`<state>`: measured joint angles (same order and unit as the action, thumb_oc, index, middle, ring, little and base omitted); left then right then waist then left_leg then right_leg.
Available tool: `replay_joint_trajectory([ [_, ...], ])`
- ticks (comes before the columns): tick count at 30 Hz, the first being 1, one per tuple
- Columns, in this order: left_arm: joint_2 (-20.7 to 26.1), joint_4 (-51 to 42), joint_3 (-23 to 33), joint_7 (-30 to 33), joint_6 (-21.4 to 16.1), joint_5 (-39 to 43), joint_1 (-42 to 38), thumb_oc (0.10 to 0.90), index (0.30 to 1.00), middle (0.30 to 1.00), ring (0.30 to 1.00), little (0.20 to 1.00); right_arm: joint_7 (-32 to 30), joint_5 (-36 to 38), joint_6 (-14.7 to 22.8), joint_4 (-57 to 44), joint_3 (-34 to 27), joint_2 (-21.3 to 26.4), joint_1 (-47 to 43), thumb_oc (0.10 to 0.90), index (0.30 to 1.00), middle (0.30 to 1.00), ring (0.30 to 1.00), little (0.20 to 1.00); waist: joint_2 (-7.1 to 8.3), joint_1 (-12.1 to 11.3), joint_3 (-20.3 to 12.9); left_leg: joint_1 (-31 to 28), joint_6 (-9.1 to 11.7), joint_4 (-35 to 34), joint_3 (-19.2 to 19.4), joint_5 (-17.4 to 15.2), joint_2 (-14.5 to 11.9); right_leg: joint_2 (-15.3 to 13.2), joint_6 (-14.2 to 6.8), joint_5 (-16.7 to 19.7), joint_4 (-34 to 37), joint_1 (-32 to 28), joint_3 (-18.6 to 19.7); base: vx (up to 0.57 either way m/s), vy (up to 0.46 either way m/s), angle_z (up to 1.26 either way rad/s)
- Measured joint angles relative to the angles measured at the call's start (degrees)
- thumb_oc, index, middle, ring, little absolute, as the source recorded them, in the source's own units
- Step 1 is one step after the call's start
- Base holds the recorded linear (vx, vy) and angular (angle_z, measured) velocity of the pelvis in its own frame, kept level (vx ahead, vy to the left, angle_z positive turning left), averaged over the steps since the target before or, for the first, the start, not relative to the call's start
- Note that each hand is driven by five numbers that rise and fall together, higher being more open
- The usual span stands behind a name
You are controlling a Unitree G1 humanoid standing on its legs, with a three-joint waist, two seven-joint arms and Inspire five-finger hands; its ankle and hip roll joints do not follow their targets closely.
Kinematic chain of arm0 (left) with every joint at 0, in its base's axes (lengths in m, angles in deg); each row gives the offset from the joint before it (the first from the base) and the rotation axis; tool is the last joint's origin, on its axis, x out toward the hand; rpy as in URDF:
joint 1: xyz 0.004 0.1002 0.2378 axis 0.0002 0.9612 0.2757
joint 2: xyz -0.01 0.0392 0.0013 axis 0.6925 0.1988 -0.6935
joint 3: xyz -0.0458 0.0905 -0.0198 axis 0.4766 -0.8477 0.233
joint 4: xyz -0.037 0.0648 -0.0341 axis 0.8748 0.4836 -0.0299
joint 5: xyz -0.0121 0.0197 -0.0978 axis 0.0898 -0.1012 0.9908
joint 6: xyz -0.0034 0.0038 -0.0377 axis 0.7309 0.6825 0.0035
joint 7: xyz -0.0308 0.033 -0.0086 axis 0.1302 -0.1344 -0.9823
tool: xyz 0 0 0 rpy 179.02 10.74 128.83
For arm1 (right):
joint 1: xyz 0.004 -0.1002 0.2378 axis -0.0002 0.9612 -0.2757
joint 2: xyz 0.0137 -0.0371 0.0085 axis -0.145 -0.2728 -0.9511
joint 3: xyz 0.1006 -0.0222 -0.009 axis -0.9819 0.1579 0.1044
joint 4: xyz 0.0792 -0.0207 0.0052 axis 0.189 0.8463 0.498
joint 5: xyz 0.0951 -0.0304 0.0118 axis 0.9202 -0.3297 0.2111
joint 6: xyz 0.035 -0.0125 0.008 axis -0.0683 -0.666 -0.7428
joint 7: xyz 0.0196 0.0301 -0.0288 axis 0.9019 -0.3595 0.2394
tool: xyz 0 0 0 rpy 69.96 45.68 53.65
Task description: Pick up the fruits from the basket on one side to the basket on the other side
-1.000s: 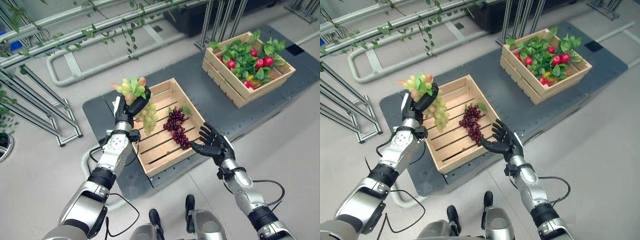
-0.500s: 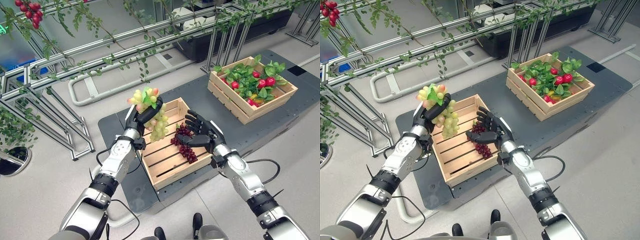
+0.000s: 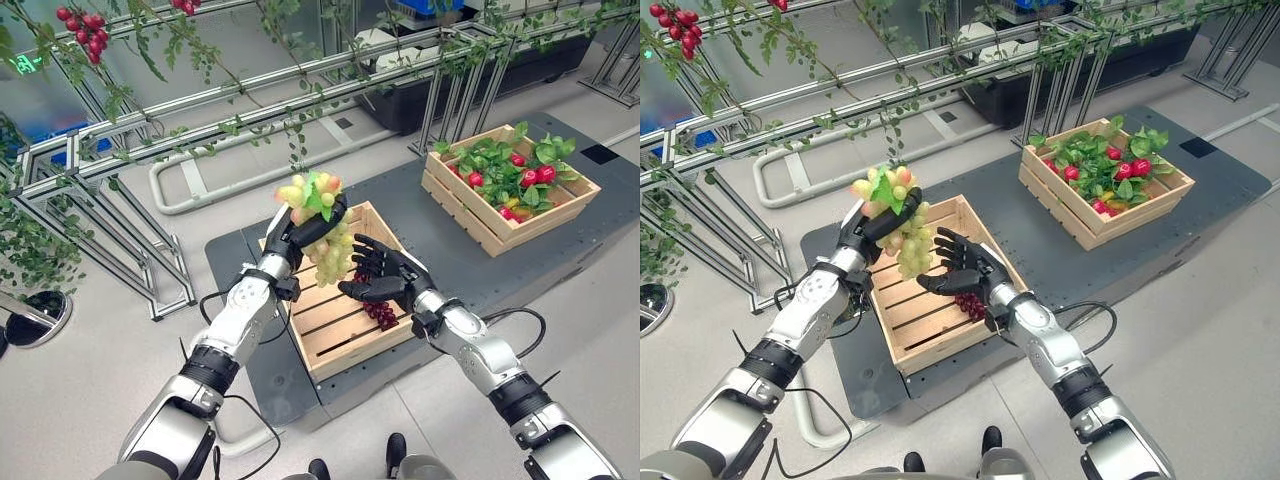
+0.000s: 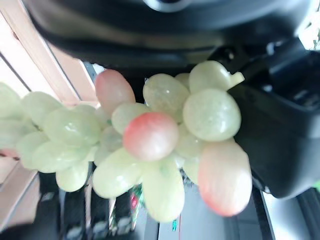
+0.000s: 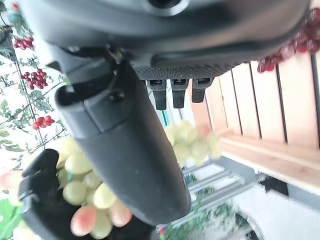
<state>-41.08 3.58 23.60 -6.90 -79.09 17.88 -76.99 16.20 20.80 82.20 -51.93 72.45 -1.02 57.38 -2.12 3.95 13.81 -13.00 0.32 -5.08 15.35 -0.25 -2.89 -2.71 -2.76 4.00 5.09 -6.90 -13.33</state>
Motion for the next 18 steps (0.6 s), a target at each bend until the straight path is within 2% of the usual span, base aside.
replay_joint_trajectory([
  [8, 2.08, -1.36, -1.19, -3.31, -0.03, -0.62, 0.0, 0.4, 0.3, 0.3, 0.3, 0.3, 1.31, 3.74, -1.7, -3.31, 0.08, -0.08, -0.2, 0.8, 0.9, 0.9, 0.9, 0.9, 0.47, -0.28, -0.35, -0.24, 0.08, 0.0, -0.82, 0.08, -0.01, 0.0, 0.0, -0.02, 0.01, -0.52, -0.14, 0.0, -0.006, 0.03],
  [12, 2.76, -1.97, -1.31, -4.31, -0.17, -4.84, 0.0, 0.4, 0.3, 0.3, 0.3, 0.3, 1.31, 4.09, -1.7, -3.47, 0.18, -0.18, -0.21, 0.8, 0.9, 0.9, 0.9, 0.9, 0.68, -0.31, -0.9, -0.34, 0.07, 0.0, -0.82, 0.1, 0.0, 0.0, 0.0, -0.02, 0.01, -0.62, -0.13, 0.0, 0.0, 0.0],
  [18, 4.21, -2.26, -1.83, -6.63, -0.72, -6.8, -0.19, 0.4, 0.3, 0.3, 0.3, 0.3, 1.31, 4.08, -1.72, -3.99, 0.68, 0.39, -0.21, 0.8, 0.9, 0.9, 0.9, 0.9, 0.67, -0.23, -1.02, -0.4, 0.08, 0.0, -0.78, 0.12, -0.01, 0.03, 0.0, -0.02, 0.01, -0.66, -0.05, 0.0, 0.0, 0.0],
])
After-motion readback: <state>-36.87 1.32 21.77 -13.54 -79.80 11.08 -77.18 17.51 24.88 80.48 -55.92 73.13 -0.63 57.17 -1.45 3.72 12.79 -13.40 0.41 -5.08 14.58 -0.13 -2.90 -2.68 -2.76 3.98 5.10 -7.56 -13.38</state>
